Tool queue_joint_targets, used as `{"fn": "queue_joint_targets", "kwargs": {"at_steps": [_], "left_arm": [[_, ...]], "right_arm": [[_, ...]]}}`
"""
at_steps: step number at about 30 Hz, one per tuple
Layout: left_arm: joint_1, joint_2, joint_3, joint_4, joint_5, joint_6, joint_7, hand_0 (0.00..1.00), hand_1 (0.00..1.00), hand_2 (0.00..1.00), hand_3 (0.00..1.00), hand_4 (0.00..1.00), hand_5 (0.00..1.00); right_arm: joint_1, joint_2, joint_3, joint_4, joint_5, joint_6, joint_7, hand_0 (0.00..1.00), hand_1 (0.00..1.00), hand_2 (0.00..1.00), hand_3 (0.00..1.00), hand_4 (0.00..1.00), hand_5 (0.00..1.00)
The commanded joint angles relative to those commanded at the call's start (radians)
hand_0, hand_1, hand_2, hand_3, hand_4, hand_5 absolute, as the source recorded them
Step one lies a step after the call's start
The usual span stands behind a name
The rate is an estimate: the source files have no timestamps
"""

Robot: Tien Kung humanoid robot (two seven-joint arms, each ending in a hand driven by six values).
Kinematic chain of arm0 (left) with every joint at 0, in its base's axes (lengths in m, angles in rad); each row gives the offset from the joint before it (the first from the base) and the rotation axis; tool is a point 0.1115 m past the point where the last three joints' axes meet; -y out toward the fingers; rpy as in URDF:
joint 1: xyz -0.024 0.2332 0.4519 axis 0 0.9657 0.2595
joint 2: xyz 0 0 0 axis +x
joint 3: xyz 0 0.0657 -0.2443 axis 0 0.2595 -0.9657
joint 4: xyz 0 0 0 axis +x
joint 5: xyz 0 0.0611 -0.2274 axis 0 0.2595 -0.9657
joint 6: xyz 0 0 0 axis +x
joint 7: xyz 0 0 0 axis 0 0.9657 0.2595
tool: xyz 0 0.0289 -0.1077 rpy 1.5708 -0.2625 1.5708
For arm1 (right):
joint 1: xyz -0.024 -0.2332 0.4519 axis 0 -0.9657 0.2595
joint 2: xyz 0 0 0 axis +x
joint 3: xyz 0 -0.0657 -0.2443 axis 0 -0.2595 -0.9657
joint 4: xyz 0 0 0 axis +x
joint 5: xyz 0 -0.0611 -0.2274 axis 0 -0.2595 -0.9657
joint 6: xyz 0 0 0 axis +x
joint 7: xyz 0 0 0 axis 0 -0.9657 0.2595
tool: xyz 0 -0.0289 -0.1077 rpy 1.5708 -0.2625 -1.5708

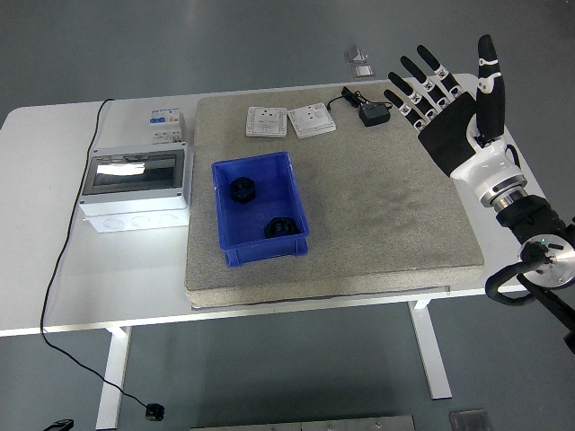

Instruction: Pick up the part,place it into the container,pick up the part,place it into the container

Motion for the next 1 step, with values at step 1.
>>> {"fn": "queue_joint_targets", "kwargs": {"at_steps": [1], "left_arm": [[0.000,-0.001,0.003,0.000,-0.006,0.001,-0.003,0.736,0.735,0.749,0.842,0.924,0.998]], "right_arm": [[-0.009,0.000,0.005,-0.004,0.025,0.002,0.000,0.958,0.893,0.899,0.762,0.998,0.998]]}}
